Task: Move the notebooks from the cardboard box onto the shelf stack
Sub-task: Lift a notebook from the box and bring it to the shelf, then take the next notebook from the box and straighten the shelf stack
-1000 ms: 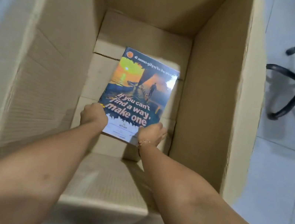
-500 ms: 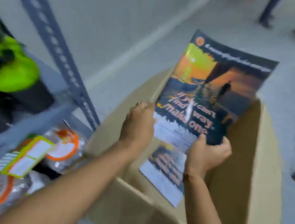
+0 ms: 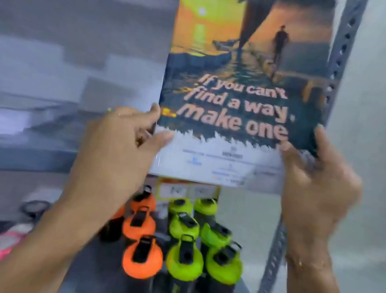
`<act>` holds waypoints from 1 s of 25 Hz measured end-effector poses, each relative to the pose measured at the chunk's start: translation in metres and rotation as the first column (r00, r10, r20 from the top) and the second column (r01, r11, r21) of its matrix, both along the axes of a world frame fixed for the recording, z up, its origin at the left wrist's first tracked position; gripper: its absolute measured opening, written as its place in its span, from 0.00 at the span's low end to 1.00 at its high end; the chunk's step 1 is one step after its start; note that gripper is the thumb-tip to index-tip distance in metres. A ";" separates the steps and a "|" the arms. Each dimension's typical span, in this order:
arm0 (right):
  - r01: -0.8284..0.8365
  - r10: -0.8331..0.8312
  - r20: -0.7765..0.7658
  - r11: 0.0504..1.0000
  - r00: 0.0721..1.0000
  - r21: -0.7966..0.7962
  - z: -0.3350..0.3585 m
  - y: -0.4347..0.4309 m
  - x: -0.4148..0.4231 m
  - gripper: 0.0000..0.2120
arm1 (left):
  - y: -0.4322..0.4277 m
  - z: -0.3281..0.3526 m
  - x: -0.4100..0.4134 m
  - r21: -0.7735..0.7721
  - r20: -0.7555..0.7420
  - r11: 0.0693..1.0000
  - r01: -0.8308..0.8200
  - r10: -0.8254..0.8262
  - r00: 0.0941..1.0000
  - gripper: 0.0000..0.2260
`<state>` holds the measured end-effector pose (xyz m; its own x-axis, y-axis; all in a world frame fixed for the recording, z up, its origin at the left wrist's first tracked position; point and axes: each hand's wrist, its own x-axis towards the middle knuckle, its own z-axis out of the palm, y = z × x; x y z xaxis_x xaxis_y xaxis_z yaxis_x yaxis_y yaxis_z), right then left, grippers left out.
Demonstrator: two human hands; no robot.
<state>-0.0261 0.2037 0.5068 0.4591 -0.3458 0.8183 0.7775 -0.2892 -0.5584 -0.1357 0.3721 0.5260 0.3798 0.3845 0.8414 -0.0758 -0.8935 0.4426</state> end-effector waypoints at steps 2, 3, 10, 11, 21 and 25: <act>-0.071 0.052 -0.104 0.980 0.993 -0.187 0.039 0.035 0.024 0.10 | 0.027 0.029 0.011 -0.044 -0.178 0.991 -0.130 0.120 0.977 0.10; -0.115 0.073 -0.163 0.957 0.984 -0.267 0.053 0.053 0.038 0.08 | 0.041 0.040 0.020 -0.049 -0.281 0.981 -0.186 0.165 0.945 0.11; -0.249 -0.211 -0.505 0.676 0.837 -0.693 0.062 0.095 0.085 0.05 | 0.076 0.035 0.059 -0.051 -0.652 0.971 -0.235 0.146 0.744 0.13; -0.248 -0.213 -0.508 0.678 0.835 -0.692 0.063 0.093 0.083 0.03 | 0.073 0.034 0.057 -0.038 -0.660 0.972 -0.233 0.151 0.736 0.13; 0.290 -0.237 -0.211 0.919 0.948 0.269 -0.169 -0.105 0.055 0.08 | -0.162 -0.118 0.148 0.245 -0.446 0.767 0.593 -0.454 0.771 0.11; 0.639 -0.247 -0.890 0.767 0.384 0.063 -0.383 -0.226 0.048 0.10 | -0.293 -0.336 0.191 -0.357 -0.919 0.633 0.687 -0.371 -0.135 0.10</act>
